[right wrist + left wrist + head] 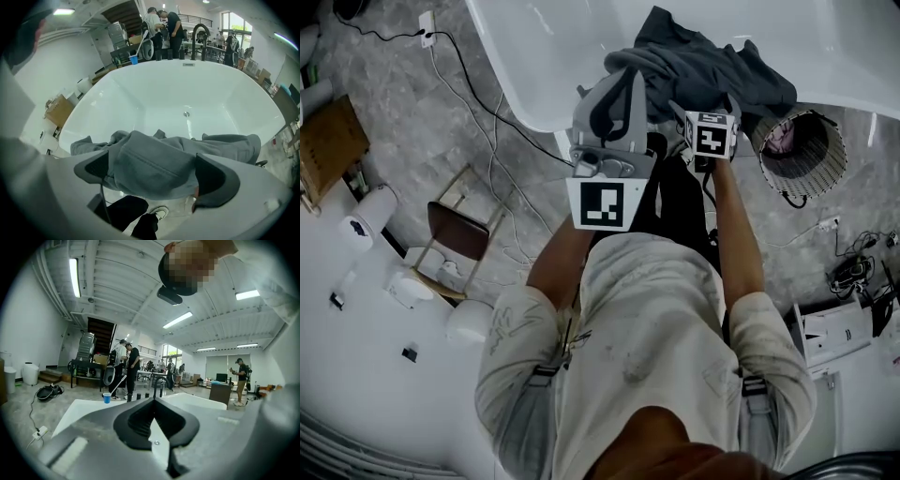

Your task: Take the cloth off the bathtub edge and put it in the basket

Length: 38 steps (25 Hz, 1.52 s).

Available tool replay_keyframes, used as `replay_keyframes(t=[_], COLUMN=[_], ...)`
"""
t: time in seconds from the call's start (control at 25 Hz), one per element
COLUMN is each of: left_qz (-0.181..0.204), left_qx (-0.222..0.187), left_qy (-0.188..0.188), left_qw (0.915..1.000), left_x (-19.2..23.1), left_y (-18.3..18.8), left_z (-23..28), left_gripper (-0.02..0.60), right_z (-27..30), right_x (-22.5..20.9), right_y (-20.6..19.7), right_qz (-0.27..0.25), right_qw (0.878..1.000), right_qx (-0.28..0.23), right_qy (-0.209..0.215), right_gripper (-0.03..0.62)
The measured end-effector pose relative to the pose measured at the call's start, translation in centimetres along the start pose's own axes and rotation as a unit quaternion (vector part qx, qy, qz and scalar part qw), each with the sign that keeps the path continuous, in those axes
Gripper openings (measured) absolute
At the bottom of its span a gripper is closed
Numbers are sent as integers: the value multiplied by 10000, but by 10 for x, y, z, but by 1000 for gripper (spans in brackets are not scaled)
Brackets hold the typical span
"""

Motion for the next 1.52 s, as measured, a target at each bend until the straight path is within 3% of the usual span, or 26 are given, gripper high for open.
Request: replay_keyframes(t=[0.36,0.68,1.04,1.08,1.52], left_qz=[-91,-188,-178,-168,-194], left_qx=[49,-11,1,-21,-119], left_qy=[107,132,179,180,233], left_qw=[9999,9997,9997,9997,9995], left_x=[10,3,8,8,11], left_y=[-8,-3,3,5,24], left_z=[7,9,-1,-1,-13], left_gripper=[2,2,2,2,2], right_z=[11,1,-6,-10,-23], right_x=[4,23,29,32,40], right_y=[-2,-3,8,13,15], right_qz=[-295,-488,-487,-525,-211], right_qw=[9994,9988,9986,9984,9995], right_qx=[114,-14,33,-33,-19], right_qy=[-162,46,224,203,243], right_gripper=[573,278,120,31,28])
Point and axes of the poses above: the fingertips, and each gripper's own axes: z forward along the fingers, x to its left, y out of its top, the point moved 5 cm from there along -z, backward along the fingers, and after that the axes turned 9 degrees about -x, right-handed, at the moved point
